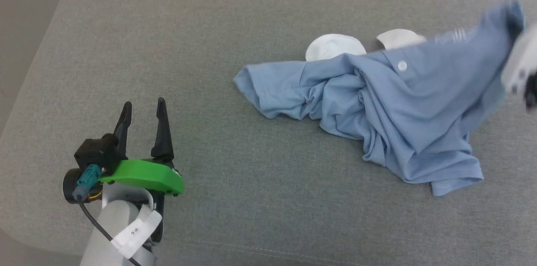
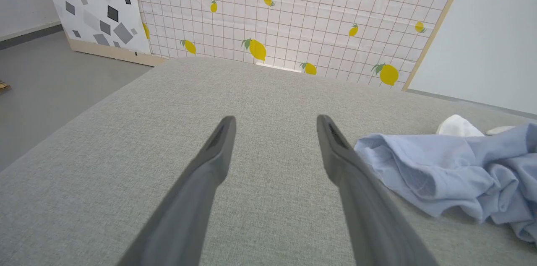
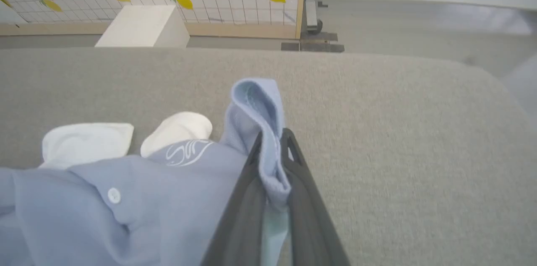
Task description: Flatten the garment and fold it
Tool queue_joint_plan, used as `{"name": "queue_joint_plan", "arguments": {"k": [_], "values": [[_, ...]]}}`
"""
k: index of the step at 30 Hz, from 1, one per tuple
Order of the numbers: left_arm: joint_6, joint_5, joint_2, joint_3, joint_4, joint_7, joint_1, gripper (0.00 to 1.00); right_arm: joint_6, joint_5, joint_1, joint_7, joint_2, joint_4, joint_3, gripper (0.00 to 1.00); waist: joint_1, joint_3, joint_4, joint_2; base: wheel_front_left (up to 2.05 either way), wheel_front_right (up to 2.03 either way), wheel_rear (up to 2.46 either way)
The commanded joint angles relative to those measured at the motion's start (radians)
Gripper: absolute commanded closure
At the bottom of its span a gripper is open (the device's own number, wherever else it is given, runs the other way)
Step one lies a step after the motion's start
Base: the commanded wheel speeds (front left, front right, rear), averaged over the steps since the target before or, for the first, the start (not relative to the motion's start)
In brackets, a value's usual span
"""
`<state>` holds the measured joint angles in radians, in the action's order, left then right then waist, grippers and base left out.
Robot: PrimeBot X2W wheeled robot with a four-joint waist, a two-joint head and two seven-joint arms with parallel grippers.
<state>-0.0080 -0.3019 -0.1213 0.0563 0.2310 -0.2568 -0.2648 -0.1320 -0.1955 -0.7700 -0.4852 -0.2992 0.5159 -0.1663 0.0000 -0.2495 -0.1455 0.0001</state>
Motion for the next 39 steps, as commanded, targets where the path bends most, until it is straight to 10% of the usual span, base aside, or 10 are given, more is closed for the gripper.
{"name": "queue_joint_plan", "arguments": {"k": [1,12,13,30,39], "values": [[-0.002,-0.006,0.003,0.003,0.006,-0.003,0.01,0.0,0.001,0.009,0.098,-0.014,0.019,-0.016,-0.025,1.0,0.0,0.029,0.017,-0.0001,0.0,0.0,0.0],[-0.001,-0.024,-0.001,0.01,0.009,0.014,0.036,0.0,0.001,-0.037,0.583,-0.111,0.197,-0.252,-0.1,1.0,0.0,0.074,0.058,-0.0001,0.0,0.0,0.0],[-0.001,-0.025,0.0,0.013,0.01,0.016,0.036,0.0,0.001,-0.041,0.595,-0.097,0.203,-0.273,-0.107,0.0,0.0,0.078,0.058,-0.0001,0.0,0.0,0.0],[-0.015,-0.08,0.029,0.064,0.048,0.096,0.042,0.0,0.001,-0.128,0.702,0.14,0.249,-0.512,-0.291,0.0,0.0,0.131,0.068,-0.0001,0.0,0.0,0.0],[-0.037,-0.156,0.069,0.301,0.171,0.464,-0.262,0.0,0.001,-0.11,0.646,0.133,0.249,-0.503,-0.238,0.0,0.0,0.089,0.119,-0.0001,0.0,0.0,0.0]]}}
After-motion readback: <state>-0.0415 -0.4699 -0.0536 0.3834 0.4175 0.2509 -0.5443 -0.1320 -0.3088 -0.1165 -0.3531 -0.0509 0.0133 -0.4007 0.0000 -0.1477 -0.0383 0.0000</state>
